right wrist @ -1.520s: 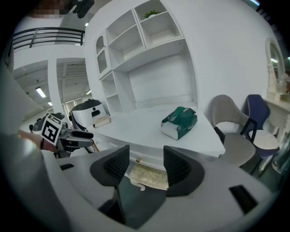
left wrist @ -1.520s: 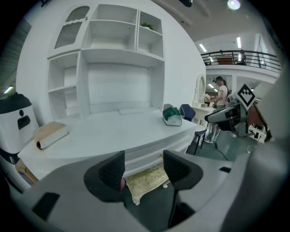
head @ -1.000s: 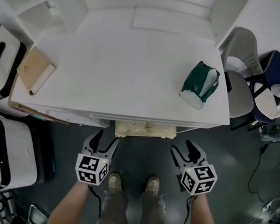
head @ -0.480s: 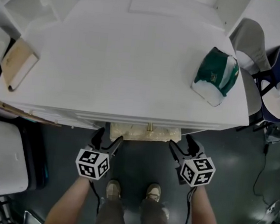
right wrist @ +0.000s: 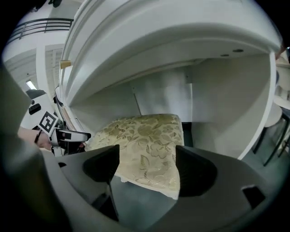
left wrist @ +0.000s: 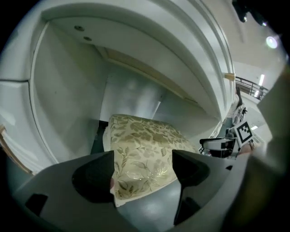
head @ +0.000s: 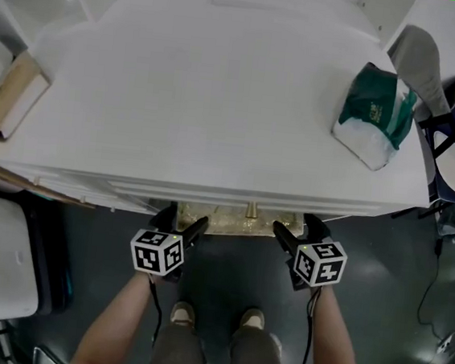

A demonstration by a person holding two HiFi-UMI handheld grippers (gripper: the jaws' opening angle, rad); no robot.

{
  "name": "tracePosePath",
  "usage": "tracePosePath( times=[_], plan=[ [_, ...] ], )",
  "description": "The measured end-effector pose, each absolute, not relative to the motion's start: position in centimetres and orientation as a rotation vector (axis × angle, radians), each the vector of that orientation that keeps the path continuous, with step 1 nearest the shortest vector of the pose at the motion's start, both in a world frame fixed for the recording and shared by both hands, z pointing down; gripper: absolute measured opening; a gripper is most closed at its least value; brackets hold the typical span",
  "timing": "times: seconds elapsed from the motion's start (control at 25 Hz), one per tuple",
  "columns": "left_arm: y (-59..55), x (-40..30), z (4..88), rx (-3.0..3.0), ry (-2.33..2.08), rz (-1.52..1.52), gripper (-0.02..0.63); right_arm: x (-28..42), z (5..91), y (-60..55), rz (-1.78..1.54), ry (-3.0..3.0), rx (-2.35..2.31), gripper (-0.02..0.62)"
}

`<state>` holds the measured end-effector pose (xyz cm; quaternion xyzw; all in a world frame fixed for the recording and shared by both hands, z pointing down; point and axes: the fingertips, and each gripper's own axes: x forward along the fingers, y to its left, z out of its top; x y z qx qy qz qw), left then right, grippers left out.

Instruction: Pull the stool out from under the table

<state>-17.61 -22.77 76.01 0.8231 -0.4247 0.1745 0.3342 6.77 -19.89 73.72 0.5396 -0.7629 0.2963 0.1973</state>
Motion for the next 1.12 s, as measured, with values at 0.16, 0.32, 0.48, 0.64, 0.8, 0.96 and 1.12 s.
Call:
tracePosePath(
  times=[0.16,0.32,0.48,0.64,0.8,0.96,1.12],
  plan=[
    [-24.0,-17.2,77.0,2.131,-1.108,0.421,0.397,7.5,75.7,-21.1,0.909,-2.165,1.551,0.407],
    [-24.2,-17.3,77.2,2.182,-1.136,0.475,0.401,7.9,77.2,-21.9,0.972,-2.188,1.549,0.444],
    [-25.0,-17.9,78.3,2.183,-1.169,0.533,0.421,7.8,78.2,-22.6,0.980,-2.183,1.542,0.463],
    [-25.8,-17.6,78.8,2.174,-1.136,0.507,0.431,7.9,78.8,-23.2,0.982,-2.190,1.531,0.489],
    [-25.8,-17.4,79.7,2.149,-1.068,0.476,0.437,8.1,79.7,-23.3,1.055,-2.211,1.482,0.521],
    [-26.4,-17.4,79.8,2.178,-1.031,0.461,0.449,7.7,80.5,-23.6,1.187,-2.251,1.444,0.525],
    [-26.3,-17.4,80.1,2.157,-1.031,0.503,0.451,7.8,80.5,-23.5,1.185,-2.264,1.448,0.525]
  ],
)
